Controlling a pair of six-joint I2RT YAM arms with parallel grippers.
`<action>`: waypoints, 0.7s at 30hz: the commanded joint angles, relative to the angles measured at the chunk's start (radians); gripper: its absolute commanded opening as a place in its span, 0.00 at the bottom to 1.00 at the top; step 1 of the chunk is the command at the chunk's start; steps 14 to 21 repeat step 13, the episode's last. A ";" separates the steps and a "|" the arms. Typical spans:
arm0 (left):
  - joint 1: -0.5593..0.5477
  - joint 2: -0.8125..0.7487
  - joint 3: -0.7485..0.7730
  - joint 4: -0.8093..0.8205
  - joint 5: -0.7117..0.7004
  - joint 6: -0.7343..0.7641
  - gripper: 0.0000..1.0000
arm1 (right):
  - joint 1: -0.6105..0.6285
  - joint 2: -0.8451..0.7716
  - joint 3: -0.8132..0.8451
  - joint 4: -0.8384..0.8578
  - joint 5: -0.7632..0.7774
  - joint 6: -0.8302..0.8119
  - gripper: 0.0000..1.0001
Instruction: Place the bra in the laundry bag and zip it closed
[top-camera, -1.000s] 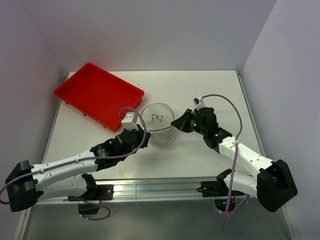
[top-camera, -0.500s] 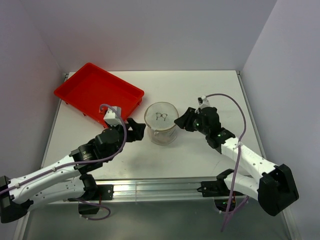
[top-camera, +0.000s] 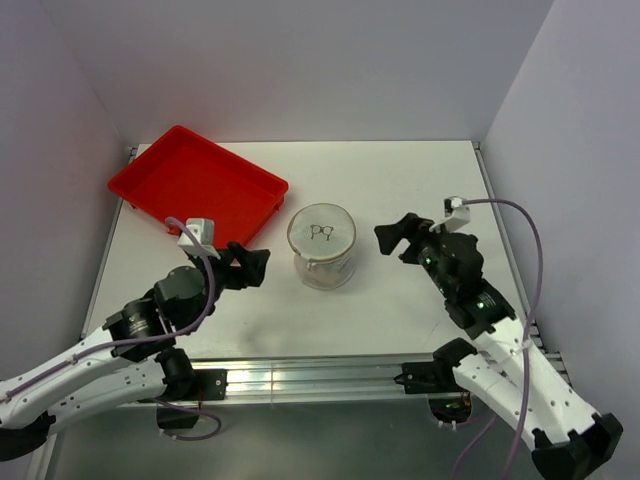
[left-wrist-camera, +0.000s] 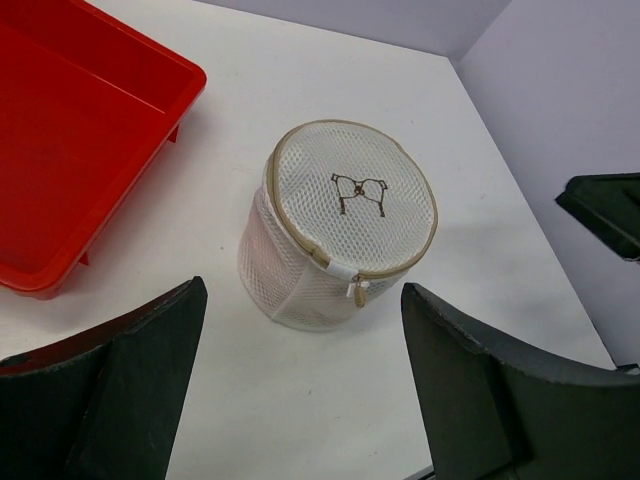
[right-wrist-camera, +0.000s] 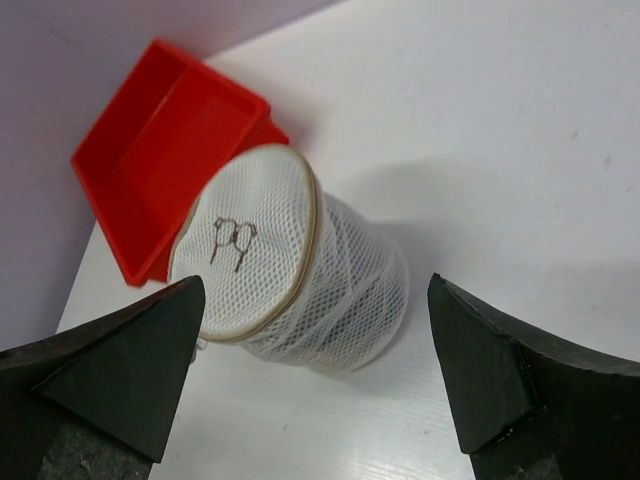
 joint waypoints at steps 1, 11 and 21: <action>0.002 -0.060 0.035 -0.033 -0.024 0.038 0.85 | -0.006 -0.099 0.040 -0.066 0.165 -0.042 1.00; 0.002 -0.179 0.027 -0.085 -0.029 0.048 0.84 | -0.006 -0.191 0.024 -0.055 0.312 -0.044 1.00; 0.002 -0.177 0.030 -0.098 -0.043 0.035 0.85 | -0.006 -0.176 0.027 -0.051 0.306 -0.041 1.00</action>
